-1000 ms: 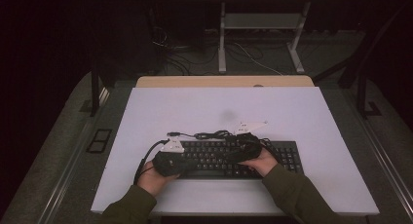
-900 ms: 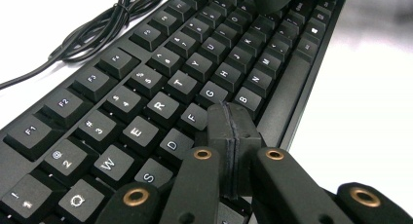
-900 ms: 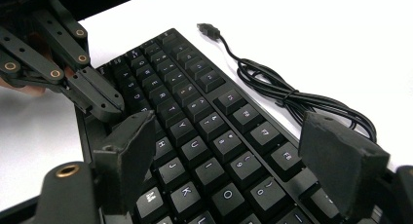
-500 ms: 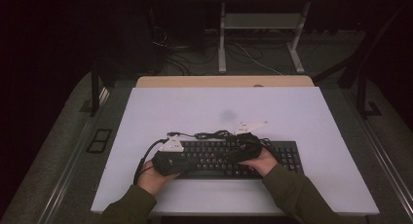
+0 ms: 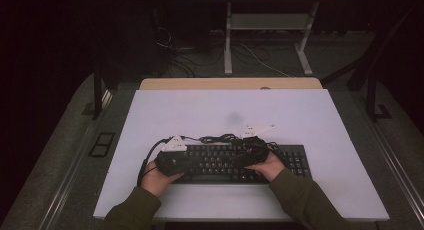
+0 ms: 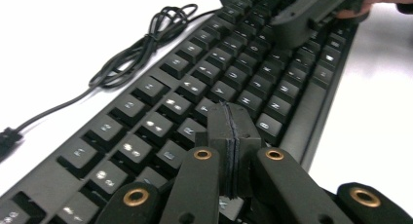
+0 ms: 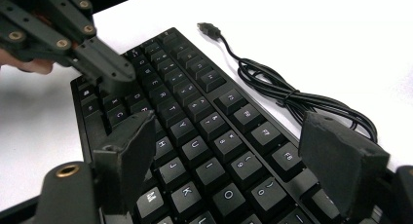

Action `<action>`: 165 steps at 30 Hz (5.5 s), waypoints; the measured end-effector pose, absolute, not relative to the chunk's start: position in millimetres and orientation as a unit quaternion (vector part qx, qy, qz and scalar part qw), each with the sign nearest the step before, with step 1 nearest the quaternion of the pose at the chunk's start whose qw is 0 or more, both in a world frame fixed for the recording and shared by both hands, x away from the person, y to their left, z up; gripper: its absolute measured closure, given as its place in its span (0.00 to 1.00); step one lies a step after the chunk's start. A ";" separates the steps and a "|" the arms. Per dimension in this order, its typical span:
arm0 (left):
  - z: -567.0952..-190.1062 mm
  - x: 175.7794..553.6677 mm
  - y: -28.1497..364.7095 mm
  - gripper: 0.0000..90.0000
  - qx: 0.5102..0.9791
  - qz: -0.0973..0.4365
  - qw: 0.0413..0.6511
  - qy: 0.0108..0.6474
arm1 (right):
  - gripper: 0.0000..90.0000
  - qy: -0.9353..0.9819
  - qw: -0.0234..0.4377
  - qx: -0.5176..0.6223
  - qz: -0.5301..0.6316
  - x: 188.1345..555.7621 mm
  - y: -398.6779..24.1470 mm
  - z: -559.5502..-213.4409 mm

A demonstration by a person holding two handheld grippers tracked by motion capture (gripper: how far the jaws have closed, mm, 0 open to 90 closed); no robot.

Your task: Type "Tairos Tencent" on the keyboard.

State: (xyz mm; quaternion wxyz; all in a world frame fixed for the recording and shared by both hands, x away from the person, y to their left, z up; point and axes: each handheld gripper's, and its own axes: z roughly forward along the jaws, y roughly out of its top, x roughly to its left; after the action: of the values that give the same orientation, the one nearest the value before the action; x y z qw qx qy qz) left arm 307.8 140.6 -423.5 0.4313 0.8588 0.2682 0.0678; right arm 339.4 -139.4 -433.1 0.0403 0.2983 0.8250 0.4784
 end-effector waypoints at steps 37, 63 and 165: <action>-437.0 324.3 149.3 0.99 0.856 0.081 0.416 0.298 | 0.23 0.827 0.038 0.298 0.475 339.1 -138.3 -435.4; -429.0 317.8 150.4 0.97 0.849 0.084 0.430 0.296 | 0.35 0.832 0.028 0.292 0.470 335.3 -141.2 -427.8; -424.9 313.2 149.1 0.47 0.827 0.091 0.451 0.325 | 0.70 0.853 -0.013 0.247 0.460 321.7 -127.3 -429.4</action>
State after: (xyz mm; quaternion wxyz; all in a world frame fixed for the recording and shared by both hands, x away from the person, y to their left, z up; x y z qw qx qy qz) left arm 313.2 149.1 -424.9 0.4506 0.8266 0.3246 0.0914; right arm 321.7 -127.3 -429.4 -0.0125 0.2470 0.8526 0.4603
